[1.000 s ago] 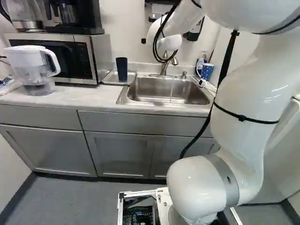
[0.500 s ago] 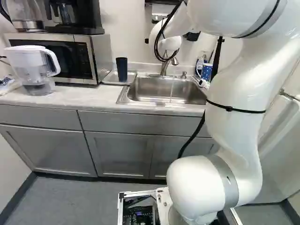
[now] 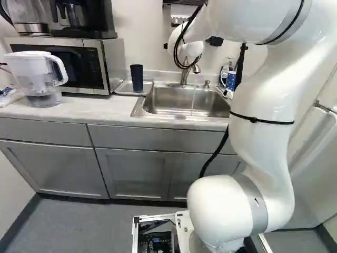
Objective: Rinse the cup and place it in the tray
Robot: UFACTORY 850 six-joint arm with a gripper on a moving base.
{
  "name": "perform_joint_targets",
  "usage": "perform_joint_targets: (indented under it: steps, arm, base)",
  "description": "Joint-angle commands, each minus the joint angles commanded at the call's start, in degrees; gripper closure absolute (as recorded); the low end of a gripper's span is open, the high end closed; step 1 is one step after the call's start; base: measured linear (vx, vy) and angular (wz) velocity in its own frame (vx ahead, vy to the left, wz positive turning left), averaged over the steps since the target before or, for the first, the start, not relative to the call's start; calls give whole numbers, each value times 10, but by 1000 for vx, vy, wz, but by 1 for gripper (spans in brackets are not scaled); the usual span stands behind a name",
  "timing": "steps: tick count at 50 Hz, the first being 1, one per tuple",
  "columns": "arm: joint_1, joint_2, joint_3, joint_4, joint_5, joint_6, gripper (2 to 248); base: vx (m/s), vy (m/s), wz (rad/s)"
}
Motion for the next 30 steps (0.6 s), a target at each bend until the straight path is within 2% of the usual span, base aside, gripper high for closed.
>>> perform_joint_targets:
  steps: [30]
  arm:
    - [0,10,11,0,-36,0,3]
  base:
    - [0,0,0]
